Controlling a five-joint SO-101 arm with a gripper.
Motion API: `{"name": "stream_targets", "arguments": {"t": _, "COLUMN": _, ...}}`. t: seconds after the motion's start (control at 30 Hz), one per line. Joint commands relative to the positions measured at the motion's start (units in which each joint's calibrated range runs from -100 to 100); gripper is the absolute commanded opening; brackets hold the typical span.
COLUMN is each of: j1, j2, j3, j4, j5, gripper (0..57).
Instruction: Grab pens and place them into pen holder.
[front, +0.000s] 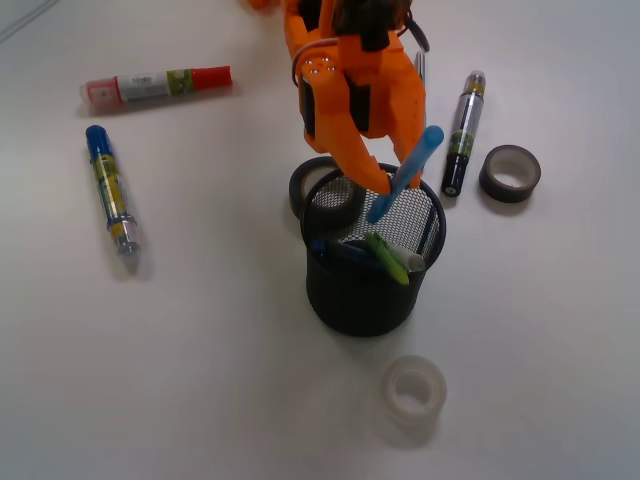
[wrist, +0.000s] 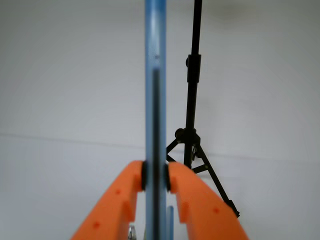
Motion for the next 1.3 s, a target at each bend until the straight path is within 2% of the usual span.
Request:
{"name": "stream_targets", "arguments": {"t": 0.0, "j1": -0.1, "j2": -0.3, "j3": -3.1, "j4": -1.4, "j5": 1.7, "gripper": 10.5}}
{"name": "stream_targets", "arguments": {"t": 0.1, "j1": 0.0, "j2": -0.6, "j3": -3.1, "j4": -1.1, "j5": 2.4, "gripper": 17.6}}
{"name": "stream_targets", "arguments": {"t": 0.3, "j1": 0.3, "j2": -9.9, "j3": -2.9, "j4": 11.2, "j5": 5.6, "gripper": 18.2}}
{"name": "stream_targets", "arguments": {"t": 0.6, "j1": 0.0, "j2": -38.9, "j3": -2.2, "j4": 73.0, "j5": 6.4, "gripper": 18.2}}
{"name": "stream_targets", "arguments": {"t": 0.77, "j1": -0.3, "j2": -50.1, "j3": 3.7, "j4": 95.7, "j5": 1.8, "gripper": 18.1}}
{"name": "stream_targets", "arguments": {"t": 1.03, "j1": -8.0, "j2": -59.7, "j3": 24.0, "j4": 104.9, "j5": -10.7, "gripper": 18.0}}
{"name": "stream_targets", "arguments": {"t": 1.27, "j1": -15.0, "j2": -58.7, "j3": 31.5, "j4": 104.9, "j5": -14.2, "gripper": 17.2}}
